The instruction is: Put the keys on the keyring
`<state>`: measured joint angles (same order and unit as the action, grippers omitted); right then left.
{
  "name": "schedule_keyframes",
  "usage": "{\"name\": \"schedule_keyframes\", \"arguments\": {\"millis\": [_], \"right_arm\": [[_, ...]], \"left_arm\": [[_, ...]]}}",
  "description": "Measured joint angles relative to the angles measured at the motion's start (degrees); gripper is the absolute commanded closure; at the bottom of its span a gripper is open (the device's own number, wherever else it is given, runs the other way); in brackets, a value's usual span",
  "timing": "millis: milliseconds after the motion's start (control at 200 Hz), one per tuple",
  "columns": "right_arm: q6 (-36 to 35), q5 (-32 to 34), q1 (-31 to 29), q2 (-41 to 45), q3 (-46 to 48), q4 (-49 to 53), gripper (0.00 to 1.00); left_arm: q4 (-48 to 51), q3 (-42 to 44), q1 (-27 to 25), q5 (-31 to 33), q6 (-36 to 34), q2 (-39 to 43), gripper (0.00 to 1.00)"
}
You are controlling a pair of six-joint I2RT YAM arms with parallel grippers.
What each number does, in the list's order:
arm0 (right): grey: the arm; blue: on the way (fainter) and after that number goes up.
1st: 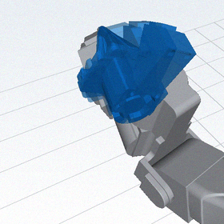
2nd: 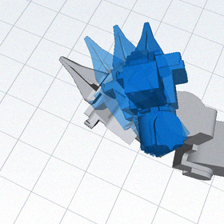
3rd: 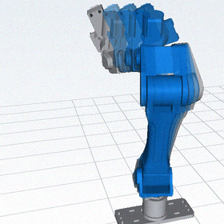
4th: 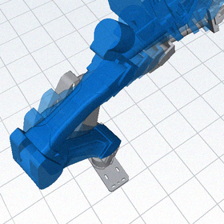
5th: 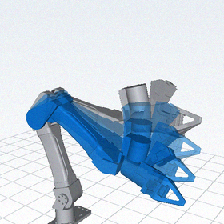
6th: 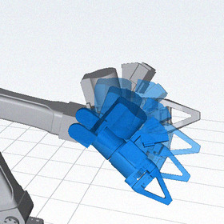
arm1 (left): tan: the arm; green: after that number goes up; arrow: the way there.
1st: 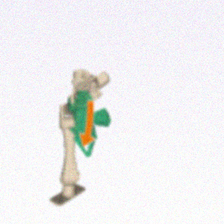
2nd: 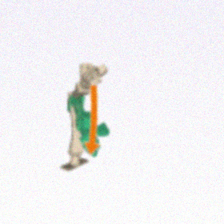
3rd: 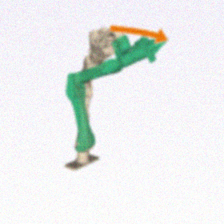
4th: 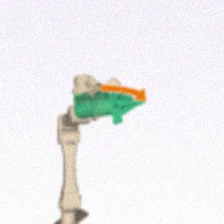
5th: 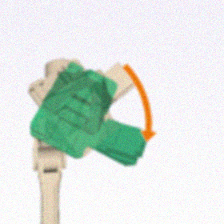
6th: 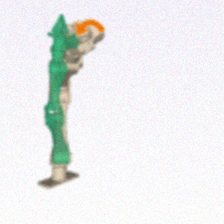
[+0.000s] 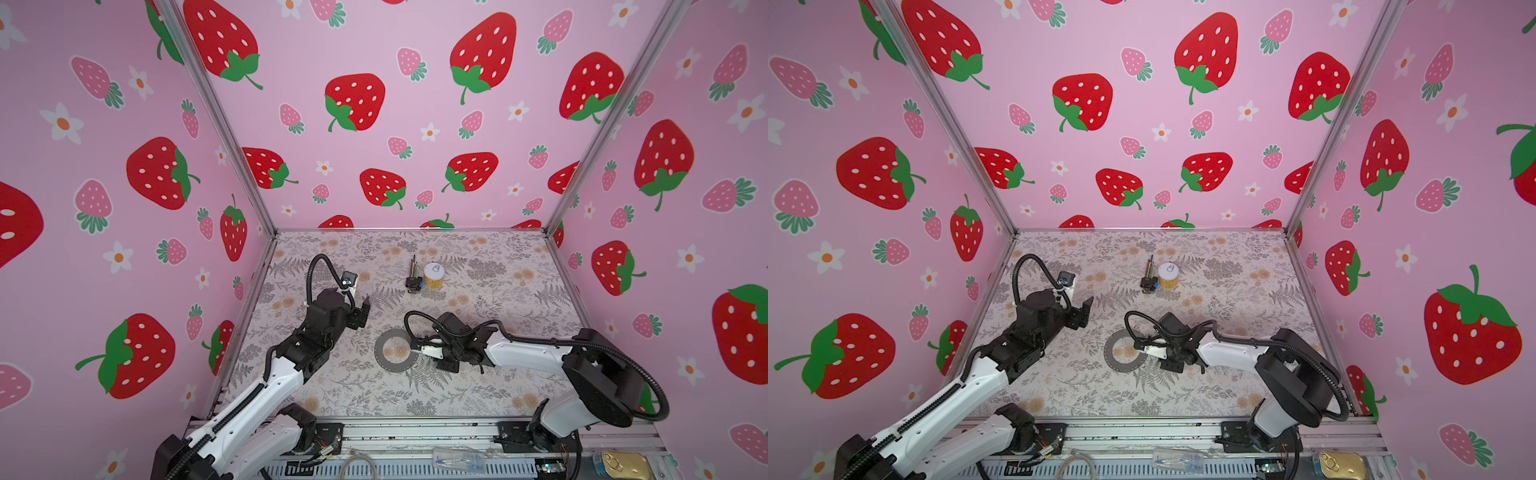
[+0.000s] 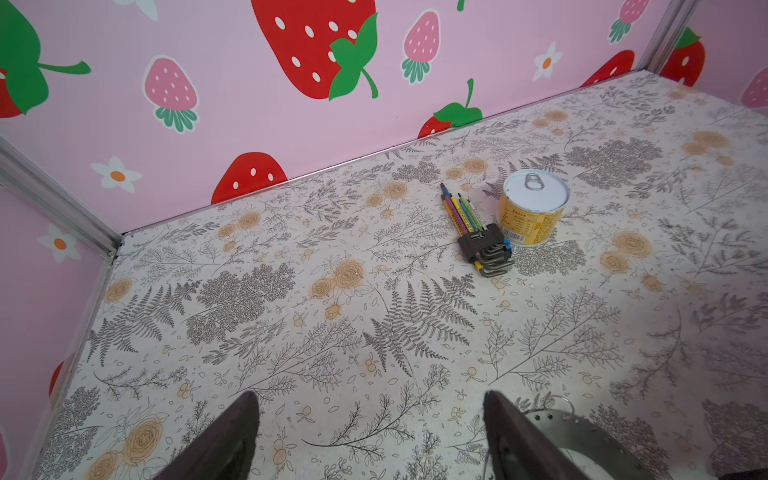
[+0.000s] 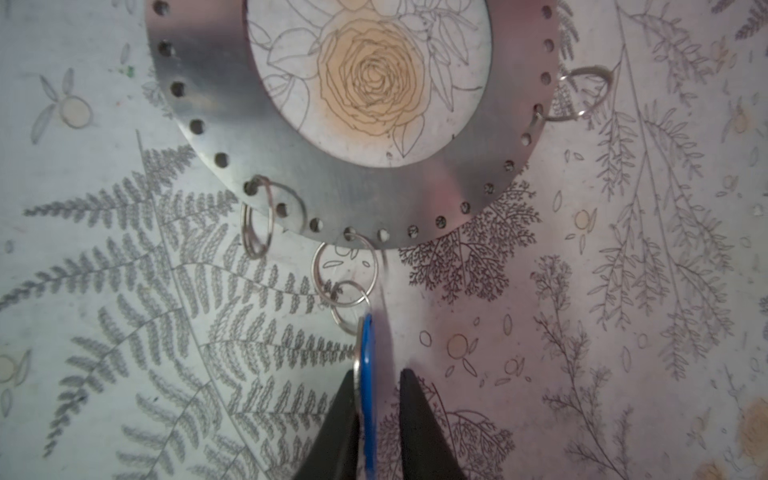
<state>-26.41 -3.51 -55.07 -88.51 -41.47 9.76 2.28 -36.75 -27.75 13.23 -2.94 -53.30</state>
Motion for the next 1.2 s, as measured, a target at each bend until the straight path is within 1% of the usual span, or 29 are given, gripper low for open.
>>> {"name": "schedule_keyframes", "arguments": {"millis": [280,400,450,485,500,515,525,530,540,615,675,720,780,865,945,1030,1116,1196], "right_arm": [[0.7,-2.6,0.5,0.8,0.0,-0.8,0.67],[1.7,-3.2,1.7,6.1,1.3,-2.2,0.6],[2.1,-3.1,2.8,9.6,2.4,-3.7,0.55],[2.7,-2.6,4.0,12.7,3.7,-5.5,0.49],[3.3,-2.1,4.6,14.0,4.4,-6.4,0.37],[3.3,-1.7,5.2,15.7,5.3,-7.7,0.2],[4.1,-1.2,5.7,16.8,5.9,-8.6,0.07],[4.2,-1.1,5.9,17.2,6.1,-8.9,0.03],[4.0,-0.9,6.3,18.1,6.7,-9.9,0.0],[6.0,2.8,10.1,25.4,12.1,-18.4,0.01],[7.7,6.7,14.6,30.1,17.8,-28.4,0.01],[9.0,8.9,18.3,31.7,21.7,-35.1,0.01],[11.2,10.9,24.9,31.3,25.9,-43.0,0.01],[13.8,12.7,33.3,26.4,29.5,-52.1,0.01],[16.0,12.5,38.2,19.9,31.5,-60.8,0.01],[17.0,11.9,40.7,12.3,32.2,-68.0,0.01],[17.5,10.8,42.3,7.9,32.2,-72.8,0.01],[19.0,7.6,45.2,3.1,32.3,-80.3,0.01]], "left_arm": [[-1.0,0.0,0.0,-0.2,0.0,-0.3,0.14],[-1.5,0.1,0.0,-0.2,-0.2,-1.2,0.13],[-2.4,0.5,0.0,0.0,-0.2,-1.2,0.13],[-3.0,1.0,0.0,0.3,-0.3,-1.2,0.13],[-3.4,1.2,0.0,0.5,-0.5,-1.2,0.12],[-3.8,1.4,0.0,0.8,-0.5,-1.2,0.12],[-3.9,1.6,0.0,1.0,-0.5,-1.2,0.12],[-4.0,1.6,0.0,1.0,-0.6,-1.2,0.12],[-4.2,1.8,0.0,1.3,-0.7,-1.2,0.12],[-5.9,3.1,0.2,3.0,-1.3,-1.2,0.11],[-7.9,4.5,0.7,4.5,-1.8,-1.6,0.1],[-9.5,5.5,1.4,5.4,-2.0,-2.2,0.1],[-11.6,6.8,2.8,5.9,-2.0,-3.5,0.09],[-15.9,9.0,5.9,5.9,-1.9,-6.1,0.1],[-19.8,10.6,9.0,5.7,-1.9,-9.4,0.09],[-23.5,11.0,12.2,4.5,-1.8,-14.1,0.09],[-28.3,12.0,14.6,3.0,-1.8,-17.6,0.09],[-32.8,13.3,16.8,1.5,-2.2,-19.9,0.08]]}}
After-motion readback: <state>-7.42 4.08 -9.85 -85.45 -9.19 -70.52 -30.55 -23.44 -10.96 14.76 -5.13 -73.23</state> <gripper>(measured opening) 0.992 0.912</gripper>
